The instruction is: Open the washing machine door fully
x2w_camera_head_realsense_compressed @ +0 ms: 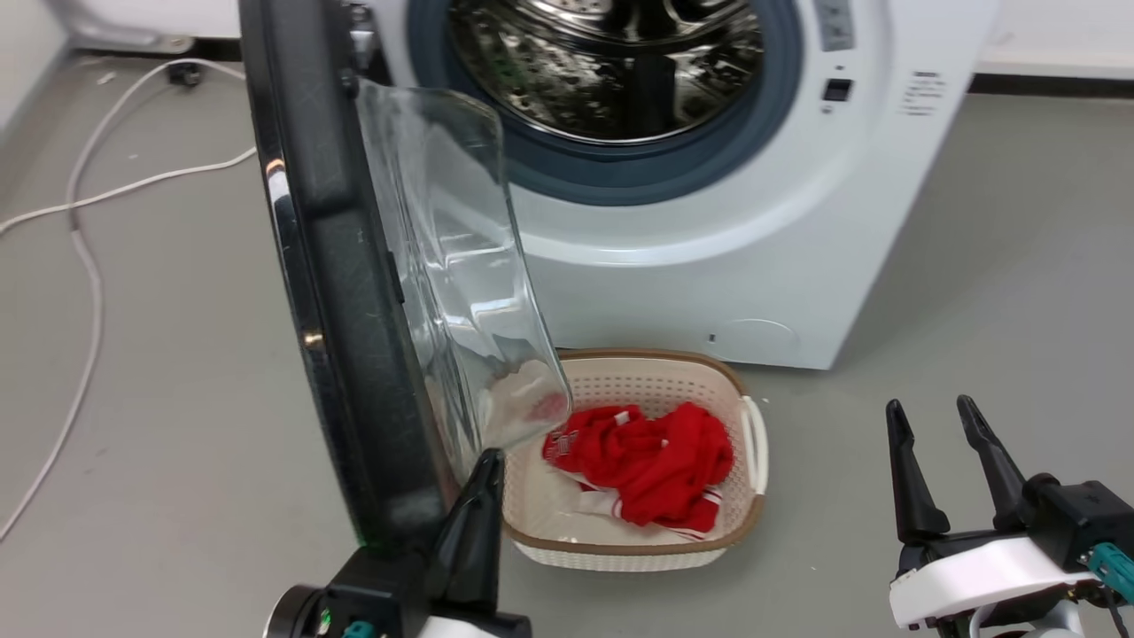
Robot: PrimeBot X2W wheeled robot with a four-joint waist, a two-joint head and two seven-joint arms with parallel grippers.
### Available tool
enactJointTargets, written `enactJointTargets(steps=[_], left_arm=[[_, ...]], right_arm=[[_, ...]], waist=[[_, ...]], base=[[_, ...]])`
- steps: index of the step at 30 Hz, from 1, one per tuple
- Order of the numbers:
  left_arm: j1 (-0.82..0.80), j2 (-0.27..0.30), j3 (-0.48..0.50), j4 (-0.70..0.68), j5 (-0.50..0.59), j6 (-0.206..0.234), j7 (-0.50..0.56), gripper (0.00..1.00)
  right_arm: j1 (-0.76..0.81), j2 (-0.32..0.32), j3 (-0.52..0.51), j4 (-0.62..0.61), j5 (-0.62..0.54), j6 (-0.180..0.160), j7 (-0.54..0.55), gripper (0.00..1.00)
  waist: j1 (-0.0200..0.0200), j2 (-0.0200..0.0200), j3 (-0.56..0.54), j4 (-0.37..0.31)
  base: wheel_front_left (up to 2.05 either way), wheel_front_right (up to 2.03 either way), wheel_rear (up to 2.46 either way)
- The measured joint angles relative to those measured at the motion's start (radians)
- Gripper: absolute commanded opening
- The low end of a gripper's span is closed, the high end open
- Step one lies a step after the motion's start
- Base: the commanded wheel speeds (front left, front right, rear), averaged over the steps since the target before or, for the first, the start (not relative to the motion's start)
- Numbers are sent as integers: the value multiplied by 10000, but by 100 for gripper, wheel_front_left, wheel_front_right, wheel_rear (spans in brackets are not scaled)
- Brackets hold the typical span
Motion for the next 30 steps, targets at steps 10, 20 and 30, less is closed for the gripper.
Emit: enactJointTargets(steps=[10, 20, 30], left_arm=[[581, 270, 508, -230, 79, 527, -21, 0], [552, 706, 1367, 171, 94, 777, -311, 0], [-381, 955, 2556, 813, -464, 869, -941, 0]], right_arm=[[144, 2, -63, -134, -12, 0, 174, 100], [146, 2, -36, -303, -111, 0, 257, 100], [78, 4, -125, -408, -140, 0, 343, 100]], waist=[[0, 0, -61, 1172], [0, 0, 84, 1785], [0, 0, 499, 1869]], base=[[0, 0, 0], [0, 0, 0], [0, 0, 0]])
